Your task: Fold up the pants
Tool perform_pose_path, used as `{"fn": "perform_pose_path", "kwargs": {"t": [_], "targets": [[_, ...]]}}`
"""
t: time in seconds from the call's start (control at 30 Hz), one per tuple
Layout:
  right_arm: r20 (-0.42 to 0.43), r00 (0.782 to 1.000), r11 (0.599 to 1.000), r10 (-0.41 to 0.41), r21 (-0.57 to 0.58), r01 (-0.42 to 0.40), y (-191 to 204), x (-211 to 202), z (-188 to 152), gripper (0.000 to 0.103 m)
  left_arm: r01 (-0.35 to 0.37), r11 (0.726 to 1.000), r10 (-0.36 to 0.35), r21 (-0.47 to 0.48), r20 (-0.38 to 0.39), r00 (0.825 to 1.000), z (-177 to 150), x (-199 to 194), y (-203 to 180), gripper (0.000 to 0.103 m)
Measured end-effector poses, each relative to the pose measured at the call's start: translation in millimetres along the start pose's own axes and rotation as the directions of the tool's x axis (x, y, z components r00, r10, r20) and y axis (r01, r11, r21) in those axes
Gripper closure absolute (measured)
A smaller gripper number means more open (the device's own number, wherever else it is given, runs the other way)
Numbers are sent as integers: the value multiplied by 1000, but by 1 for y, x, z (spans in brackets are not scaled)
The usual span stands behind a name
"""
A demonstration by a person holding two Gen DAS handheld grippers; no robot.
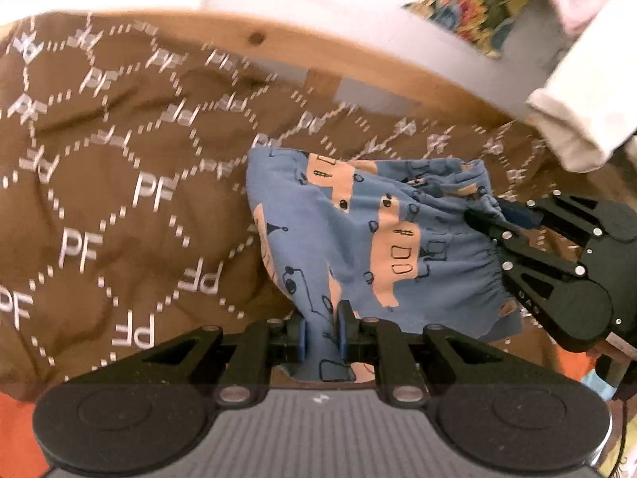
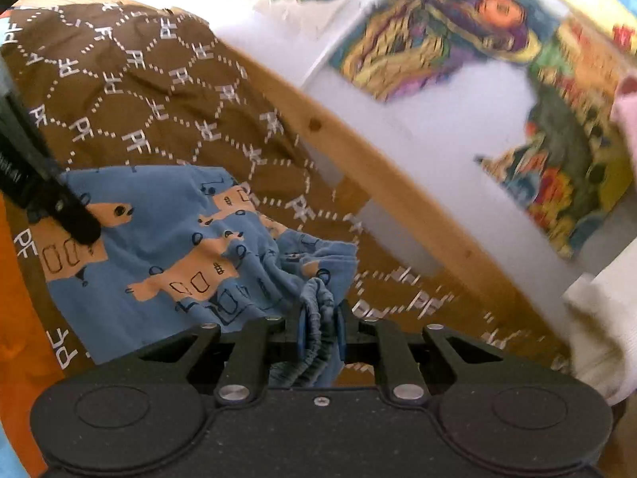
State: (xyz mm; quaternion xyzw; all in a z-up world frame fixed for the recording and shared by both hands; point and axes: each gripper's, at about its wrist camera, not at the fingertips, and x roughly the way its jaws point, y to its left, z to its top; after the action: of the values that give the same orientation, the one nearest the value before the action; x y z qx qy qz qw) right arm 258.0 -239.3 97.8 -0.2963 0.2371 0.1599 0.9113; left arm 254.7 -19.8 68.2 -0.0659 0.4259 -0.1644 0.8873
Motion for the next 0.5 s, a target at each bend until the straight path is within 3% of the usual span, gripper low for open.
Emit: {"fn": "perform_pose_path", "kwargs": {"t": [0.2, 0.5], "targets": [[-54, 998, 1000, 13, 22, -12, 8, 20, -12, 87, -11, 1000, 11, -13, -30, 999, 1, 10, 7, 87], [-64, 998, 999, 22, 45, -19, 6, 25, -17, 87, -12, 1000, 12, -10, -39, 999, 5, 11, 9, 86]]}}
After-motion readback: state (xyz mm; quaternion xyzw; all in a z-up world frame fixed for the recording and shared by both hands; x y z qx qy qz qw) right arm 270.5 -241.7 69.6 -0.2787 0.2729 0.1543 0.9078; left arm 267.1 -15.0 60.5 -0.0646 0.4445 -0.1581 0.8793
